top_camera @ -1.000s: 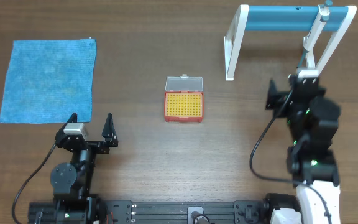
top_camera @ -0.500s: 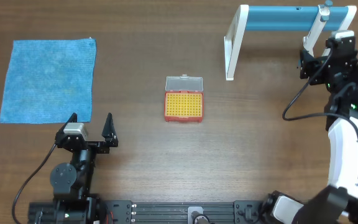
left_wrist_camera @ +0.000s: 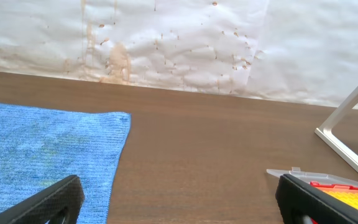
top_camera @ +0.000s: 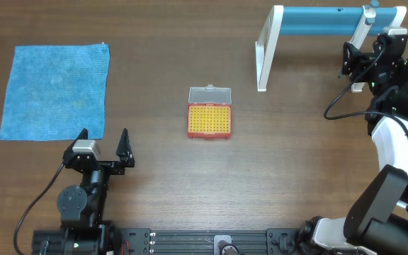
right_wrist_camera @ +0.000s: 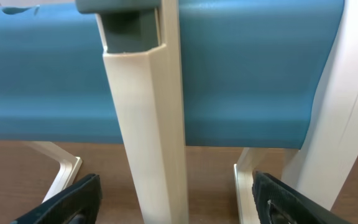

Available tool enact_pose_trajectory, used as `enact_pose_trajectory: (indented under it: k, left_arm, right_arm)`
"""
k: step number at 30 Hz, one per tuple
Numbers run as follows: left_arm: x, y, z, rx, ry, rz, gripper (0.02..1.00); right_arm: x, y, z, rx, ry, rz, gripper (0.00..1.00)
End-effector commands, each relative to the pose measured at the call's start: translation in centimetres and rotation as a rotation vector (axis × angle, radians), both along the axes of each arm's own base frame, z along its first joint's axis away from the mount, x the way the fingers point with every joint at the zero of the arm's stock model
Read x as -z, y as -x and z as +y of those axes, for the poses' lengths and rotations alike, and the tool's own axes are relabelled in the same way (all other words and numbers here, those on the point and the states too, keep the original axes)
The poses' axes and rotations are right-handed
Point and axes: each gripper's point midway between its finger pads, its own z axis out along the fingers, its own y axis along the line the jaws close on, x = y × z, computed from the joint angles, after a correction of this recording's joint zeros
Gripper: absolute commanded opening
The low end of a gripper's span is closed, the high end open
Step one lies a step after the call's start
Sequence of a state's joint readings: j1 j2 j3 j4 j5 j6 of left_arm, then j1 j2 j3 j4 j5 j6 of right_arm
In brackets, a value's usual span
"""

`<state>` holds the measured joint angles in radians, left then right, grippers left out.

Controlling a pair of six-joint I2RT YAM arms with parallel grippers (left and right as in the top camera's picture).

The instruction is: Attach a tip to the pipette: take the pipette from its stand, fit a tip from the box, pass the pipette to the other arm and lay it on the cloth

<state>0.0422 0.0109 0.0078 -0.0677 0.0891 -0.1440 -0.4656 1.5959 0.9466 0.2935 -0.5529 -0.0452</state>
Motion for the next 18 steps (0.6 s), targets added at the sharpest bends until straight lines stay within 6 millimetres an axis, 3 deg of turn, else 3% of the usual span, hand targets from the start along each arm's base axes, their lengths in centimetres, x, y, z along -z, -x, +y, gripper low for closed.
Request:
enact_pose_trajectory:
  k: [1, 6, 11, 18]
  left_arm:
    - [0.12, 0.03, -0.04, 0.0, 0.005, 0.002, 0.998]
    - [0.12, 0.03, -0.05, 0.0, 0.005, 0.002, 0.998]
    - [0.12, 0.03, -0.04, 0.0, 0.005, 0.002, 0.998]
    - [0.12, 0.03, -0.05, 0.0, 0.005, 0.002, 0.998]
  right_arm:
    - [-0.19, -1.02, 0.82, -0.022, -0.022, -0.019, 0.766]
    - [0.13, -1.38, 0.72, -0.017, -0.038, -0.024, 0.713]
    - [0.13, -1.38, 0.73, -0.017, -0.039, -0.024, 0.531]
    - [0.13, -1.37, 0.74, -0.018, -0.039, -0.024, 0.369]
